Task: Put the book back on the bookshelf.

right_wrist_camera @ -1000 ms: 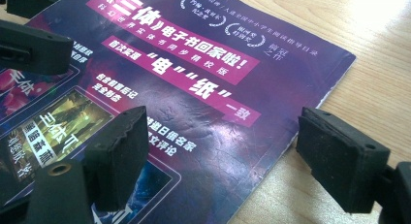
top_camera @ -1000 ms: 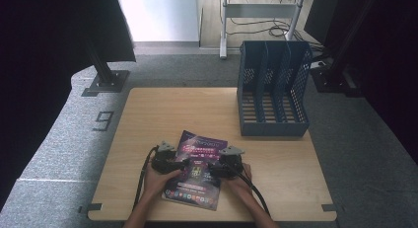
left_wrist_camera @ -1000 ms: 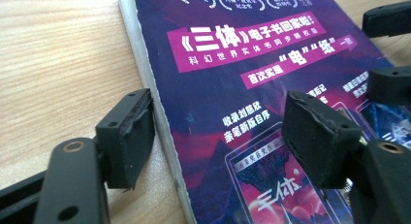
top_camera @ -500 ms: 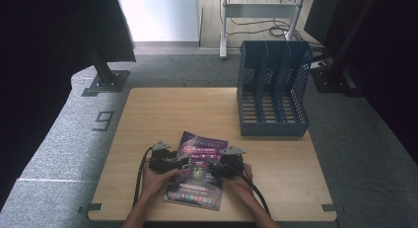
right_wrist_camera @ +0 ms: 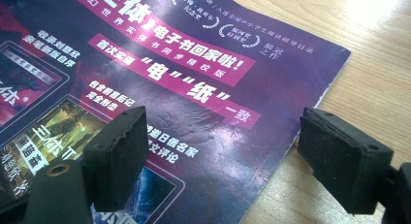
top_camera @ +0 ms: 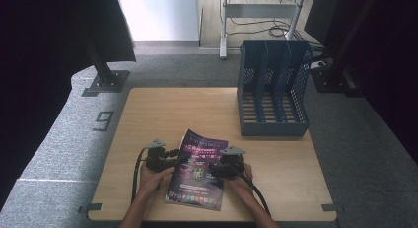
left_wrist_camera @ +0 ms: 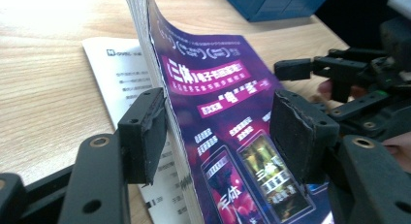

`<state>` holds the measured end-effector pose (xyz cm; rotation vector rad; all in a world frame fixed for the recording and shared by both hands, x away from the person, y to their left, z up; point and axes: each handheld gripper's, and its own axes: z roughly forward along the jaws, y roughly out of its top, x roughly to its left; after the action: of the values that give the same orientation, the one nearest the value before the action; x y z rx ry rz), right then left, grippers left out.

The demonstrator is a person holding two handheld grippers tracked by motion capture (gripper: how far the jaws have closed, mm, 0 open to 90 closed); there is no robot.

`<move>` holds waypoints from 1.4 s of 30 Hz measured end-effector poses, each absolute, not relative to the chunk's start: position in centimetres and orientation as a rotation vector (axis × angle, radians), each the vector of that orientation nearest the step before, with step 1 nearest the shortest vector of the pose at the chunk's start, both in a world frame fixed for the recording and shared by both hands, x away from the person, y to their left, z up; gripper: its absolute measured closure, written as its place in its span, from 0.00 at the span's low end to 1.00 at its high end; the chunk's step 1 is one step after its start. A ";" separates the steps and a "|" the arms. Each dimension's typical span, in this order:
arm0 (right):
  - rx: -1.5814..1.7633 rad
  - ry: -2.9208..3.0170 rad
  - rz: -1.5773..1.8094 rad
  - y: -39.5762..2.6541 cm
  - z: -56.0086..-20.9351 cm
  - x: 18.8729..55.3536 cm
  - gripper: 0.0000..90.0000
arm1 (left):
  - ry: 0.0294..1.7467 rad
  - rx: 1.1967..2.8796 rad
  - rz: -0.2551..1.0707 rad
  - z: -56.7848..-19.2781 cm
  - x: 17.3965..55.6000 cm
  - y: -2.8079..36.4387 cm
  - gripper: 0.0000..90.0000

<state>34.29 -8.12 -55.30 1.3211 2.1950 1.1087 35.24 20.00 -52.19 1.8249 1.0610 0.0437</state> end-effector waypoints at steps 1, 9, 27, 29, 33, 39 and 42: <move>1.321 2.195 1.109 -8.1 -55.3 34.3 0.20 | 1.061 1.824 0.035 -52.1 35.3 20.0 0.43; 1.320 2.194 1.106 -8.1 -55.3 34.3 0.20 | 1.074 1.835 0.046 -52.3 35.4 19.9 0.42; 1.325 2.193 1.107 -8.1 -55.3 34.3 0.20 | 1.100 1.880 0.012 -54.0 36.5 18.6 0.41; 1.325 2.194 1.106 -8.1 -55.3 34.3 0.20 | 1.103 1.901 0.018 -54.1 36.7 18.4 0.41; 1.326 2.195 1.107 -8.1 -55.3 34.3 0.20 | 1.080 1.939 0.050 -53.6 37.0 17.7 0.42; 1.332 2.195 1.109 -8.2 -55.3 34.3 0.20 | 1.067 1.977 0.109 -53.2 37.4 17.0 0.45; 1.333 2.196 1.109 -8.2 -55.3 34.3 0.20 | 1.060 1.996 0.140 -53.0 37.6 16.5 0.46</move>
<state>34.28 -8.16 -55.31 1.3326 2.1957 1.1094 37.56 16.52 -53.04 1.9962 1.0596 0.1396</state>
